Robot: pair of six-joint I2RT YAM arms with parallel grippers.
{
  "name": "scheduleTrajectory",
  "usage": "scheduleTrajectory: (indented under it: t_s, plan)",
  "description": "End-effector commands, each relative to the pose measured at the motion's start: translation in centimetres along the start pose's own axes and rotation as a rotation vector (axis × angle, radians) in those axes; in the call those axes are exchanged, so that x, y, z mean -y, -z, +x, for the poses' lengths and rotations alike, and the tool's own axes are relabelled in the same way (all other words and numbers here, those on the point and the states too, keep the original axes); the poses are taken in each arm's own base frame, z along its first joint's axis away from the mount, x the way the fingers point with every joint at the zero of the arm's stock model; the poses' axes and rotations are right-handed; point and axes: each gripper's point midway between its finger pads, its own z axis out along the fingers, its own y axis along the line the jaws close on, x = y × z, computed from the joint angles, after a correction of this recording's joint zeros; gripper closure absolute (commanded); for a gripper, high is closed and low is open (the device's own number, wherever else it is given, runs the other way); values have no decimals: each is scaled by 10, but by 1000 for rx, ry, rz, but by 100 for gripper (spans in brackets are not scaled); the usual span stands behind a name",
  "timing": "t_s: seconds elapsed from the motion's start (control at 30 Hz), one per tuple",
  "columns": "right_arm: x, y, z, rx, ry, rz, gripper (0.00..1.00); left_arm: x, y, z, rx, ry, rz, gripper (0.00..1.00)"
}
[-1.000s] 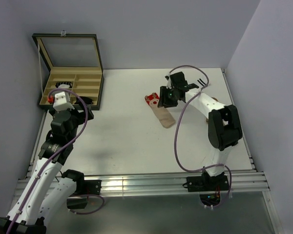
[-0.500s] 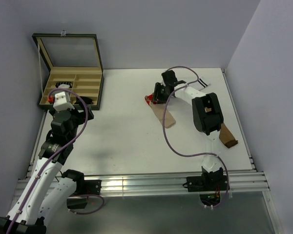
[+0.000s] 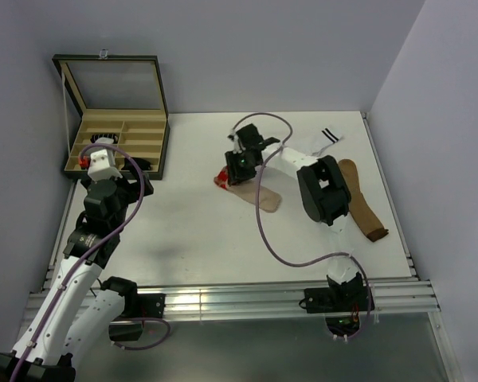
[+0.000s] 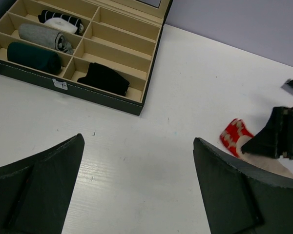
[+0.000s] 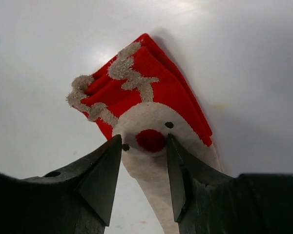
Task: Roll the socks
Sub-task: Adjust the sock at the center of the board.
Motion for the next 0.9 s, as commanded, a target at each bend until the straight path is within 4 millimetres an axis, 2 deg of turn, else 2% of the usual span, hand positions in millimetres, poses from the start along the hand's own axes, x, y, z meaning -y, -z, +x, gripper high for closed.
scheduleTrajectory:
  t_s: [0.0,0.1,0.2,0.23,0.27,0.3,0.37,0.47,0.5,0.57,0.7,0.73,0.87]
  plan:
    - [-52,9,72,-211,280,-98,50,4,0,-9,33,11,18,2]
    - [-72,25,105,-257,406,-125,51,4,-1,-9,33,12,20,2]
    - [-82,45,111,-212,439,-106,51,4,-1,-9,32,15,19,2]
    - [-83,51,107,-178,437,-88,51,4,-2,-9,31,15,17,2]
    - [-86,66,106,-132,393,-75,51,4,-2,-9,30,14,14,2]
    - [-88,70,96,-67,373,-65,51,3,-3,-10,32,16,10,1]
    - [-80,87,87,36,292,8,51,2,-3,-9,29,16,4,1]
    - [-61,103,87,124,165,111,51,1,-4,-9,31,17,-4,0]
    - [-57,105,92,125,132,126,51,0,-4,-9,30,19,-7,0]
    - [-34,110,106,127,37,226,51,-1,-4,-10,34,19,-13,1]
    - [-8,113,132,113,-91,305,53,-3,-3,-12,39,24,-24,1]
    - [0,111,146,95,-134,325,53,-4,-3,-12,39,25,-27,0]
    - [21,112,160,107,-222,352,53,-4,-3,-12,40,28,-30,0]
